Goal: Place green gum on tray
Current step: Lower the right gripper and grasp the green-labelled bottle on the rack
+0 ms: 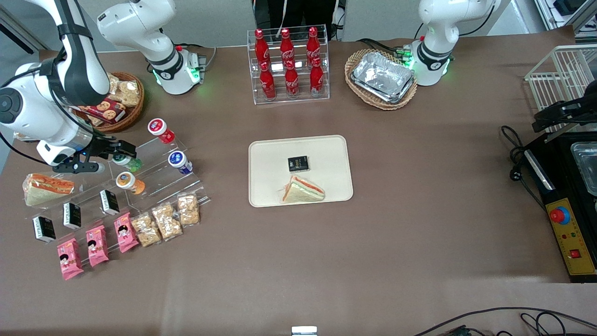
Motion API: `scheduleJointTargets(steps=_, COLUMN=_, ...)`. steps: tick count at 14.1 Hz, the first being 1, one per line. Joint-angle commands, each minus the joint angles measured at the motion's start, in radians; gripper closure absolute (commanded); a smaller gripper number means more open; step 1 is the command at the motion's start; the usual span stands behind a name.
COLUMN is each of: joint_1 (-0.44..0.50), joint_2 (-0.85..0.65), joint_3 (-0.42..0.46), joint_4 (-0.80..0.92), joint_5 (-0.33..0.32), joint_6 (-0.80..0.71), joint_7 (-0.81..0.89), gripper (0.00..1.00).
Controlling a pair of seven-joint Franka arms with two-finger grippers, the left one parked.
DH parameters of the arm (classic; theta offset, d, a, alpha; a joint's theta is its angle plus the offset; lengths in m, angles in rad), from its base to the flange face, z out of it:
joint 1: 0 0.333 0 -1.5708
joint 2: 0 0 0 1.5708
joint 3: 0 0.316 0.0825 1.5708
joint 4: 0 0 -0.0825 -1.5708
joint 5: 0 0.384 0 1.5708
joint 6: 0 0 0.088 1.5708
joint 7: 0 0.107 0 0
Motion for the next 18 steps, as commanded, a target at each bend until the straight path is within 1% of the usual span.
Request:
scheduleJointTargets(steps=1, joint_1=-0.001, joint_2=0.024, joint_3=-0.003, joint_4=-0.035, joint_5=-0.030, joint_6=0.083, joint_7=0.018, gripper=0.00)
scheduleJointTargets(steps=2, joint_1=-0.003, joint_2=0.034, joint_3=-0.002, joint_4=-0.035, joint_5=-0.030, joint_6=0.084, joint_7=0.018, gripper=0.05)
scheduleJointTargets(steps=4, joint_1=-0.004, joint_2=0.029, joint_3=-0.003, joint_4=-0.034, joint_5=-0.030, joint_6=0.074, joint_7=0.016, gripper=0.39)
scheduleJointTargets(steps=5, joint_1=-0.004, joint_2=0.028, joint_3=-0.005, joint_4=-0.034, joint_5=-0.030, joint_6=0.071, joint_7=0.006, gripper=0.50)
scheduleJointTargets(steps=7, joint_1=-0.006, joint_2=0.025, joint_3=-0.014, joint_4=-0.031, joint_5=-0.028, joint_6=0.048, joint_7=0.002, gripper=0.59)
scheduleJointTargets(steps=9, joint_1=-0.003, joint_2=0.020, joint_3=-0.022, joint_4=-0.026, joint_5=-0.028, joint_6=0.035, joint_7=-0.002, gripper=0.60)
scheduleJointTargets(steps=11, joint_1=-0.003, joint_2=0.020, joint_3=-0.022, joint_4=0.018, joint_5=-0.025, joint_6=-0.014, joint_7=-0.014, gripper=0.62)
scheduleJointTargets(steps=16, joint_1=0.011, joint_2=0.031, joint_3=-0.013, joint_4=0.250, joint_5=-0.019, joint_6=-0.260, joint_7=-0.014, gripper=0.62)
scheduleJointTargets(steps=18, joint_1=0.016, joint_2=0.034, joint_3=-0.010, joint_4=0.369, joint_5=-0.016, joint_6=-0.384, joint_7=-0.014, gripper=0.61)
